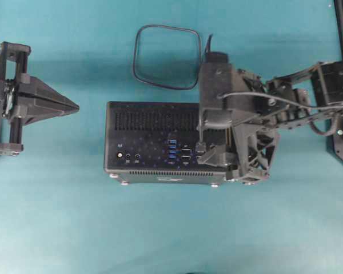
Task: Insert the USB into the PC box with both arms.
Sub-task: 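Move the right gripper over the protruding grey USB plug, then lower the right gripper and close it on the USB plug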
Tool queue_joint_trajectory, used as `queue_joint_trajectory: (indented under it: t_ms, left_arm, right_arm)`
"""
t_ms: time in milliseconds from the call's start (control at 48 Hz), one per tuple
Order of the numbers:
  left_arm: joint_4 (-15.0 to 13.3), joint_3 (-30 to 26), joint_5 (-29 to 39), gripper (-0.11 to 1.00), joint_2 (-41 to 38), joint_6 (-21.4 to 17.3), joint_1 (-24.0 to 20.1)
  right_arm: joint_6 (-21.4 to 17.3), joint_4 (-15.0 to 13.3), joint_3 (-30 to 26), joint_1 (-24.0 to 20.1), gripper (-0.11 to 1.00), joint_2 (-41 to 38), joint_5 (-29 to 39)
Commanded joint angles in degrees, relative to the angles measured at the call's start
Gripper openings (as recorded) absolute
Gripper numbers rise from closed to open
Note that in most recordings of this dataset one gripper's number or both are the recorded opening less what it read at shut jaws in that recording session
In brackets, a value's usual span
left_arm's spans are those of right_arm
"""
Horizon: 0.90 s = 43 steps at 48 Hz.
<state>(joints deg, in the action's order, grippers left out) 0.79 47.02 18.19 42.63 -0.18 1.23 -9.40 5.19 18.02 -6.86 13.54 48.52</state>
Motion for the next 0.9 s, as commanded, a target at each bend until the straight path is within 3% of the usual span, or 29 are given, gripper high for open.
queue_joint_trajectory:
  t_ms: [0,479,874]
  left_arm:
    - [0.09,-0.88,-0.62,0.00,0.09,-0.09,0.09]
    - [0.09,-0.88,-0.62,0.00,0.00,-0.09,0.09]
    - [0.09,-0.88,-0.62,0.00,-0.09,0.00,0.09]
  right_arm:
    - [-0.62,-0.53,-2.02,-0.18,0.77,0.18,0.26]
    - [-0.62,-1.41,-3.96,-0.18,0.74,-1.85,3.43]
    - [-0.53,-1.41,-4.13,-0.09,0.50,-1.85,3.16]
